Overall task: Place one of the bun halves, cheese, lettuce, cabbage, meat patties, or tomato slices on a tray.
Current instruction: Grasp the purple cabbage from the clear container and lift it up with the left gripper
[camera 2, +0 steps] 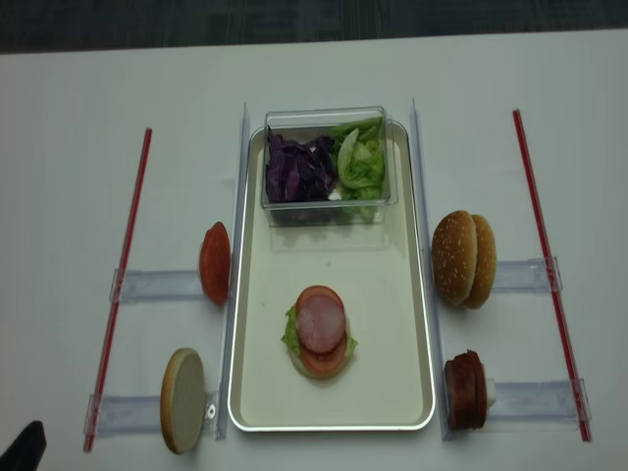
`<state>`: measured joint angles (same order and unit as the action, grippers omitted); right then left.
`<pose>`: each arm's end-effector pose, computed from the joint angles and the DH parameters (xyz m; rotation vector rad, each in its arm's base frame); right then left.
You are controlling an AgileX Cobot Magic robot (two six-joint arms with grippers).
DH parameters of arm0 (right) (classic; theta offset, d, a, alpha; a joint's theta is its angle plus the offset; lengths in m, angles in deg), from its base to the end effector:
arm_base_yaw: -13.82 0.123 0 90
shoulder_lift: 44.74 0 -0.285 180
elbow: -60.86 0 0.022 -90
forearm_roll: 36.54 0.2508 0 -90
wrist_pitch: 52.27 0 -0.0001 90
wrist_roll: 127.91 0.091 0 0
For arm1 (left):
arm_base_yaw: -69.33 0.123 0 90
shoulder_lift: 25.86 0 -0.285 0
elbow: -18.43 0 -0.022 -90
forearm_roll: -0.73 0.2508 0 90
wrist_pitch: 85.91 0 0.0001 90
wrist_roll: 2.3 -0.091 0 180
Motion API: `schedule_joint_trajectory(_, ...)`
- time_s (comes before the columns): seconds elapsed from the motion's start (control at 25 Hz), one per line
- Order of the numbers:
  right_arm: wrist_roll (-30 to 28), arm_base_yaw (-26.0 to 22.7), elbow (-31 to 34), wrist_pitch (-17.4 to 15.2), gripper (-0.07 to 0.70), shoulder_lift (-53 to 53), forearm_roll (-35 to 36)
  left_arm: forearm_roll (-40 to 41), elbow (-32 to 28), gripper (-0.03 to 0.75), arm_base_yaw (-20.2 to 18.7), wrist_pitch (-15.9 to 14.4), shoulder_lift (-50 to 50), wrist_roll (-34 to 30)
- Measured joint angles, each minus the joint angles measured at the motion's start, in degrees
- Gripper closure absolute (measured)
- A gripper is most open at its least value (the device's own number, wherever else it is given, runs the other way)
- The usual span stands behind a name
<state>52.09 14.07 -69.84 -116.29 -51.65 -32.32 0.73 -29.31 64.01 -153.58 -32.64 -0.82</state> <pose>-0.0083 0.0060 0.2693 -0.0106 2.0974 0.0915 -0.0145 0.0014 0.2716 0.0715 2.1322 -0.0699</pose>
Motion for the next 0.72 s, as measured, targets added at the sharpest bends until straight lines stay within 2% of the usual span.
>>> schedule_joint_trajectory(0.2,0.0,0.0,0.0,0.0,0.232,0.0,0.0,0.0,1.8,0.267,0.0,0.0,-6.4,-0.4)
schedule_joint_trajectory(0.44,0.0,0.0,0.0,0.0,0.232,0.0,0.0,0.0,4.2,0.267,0.0,0.4,-15.4,-3.8)
schedule_joint_trajectory(0.72,0.0,0.0,0.0,0.0,0.232,0.0,0.0,0.0,7.8,0.267,-3.9,2.0,-22.1,-4.4)
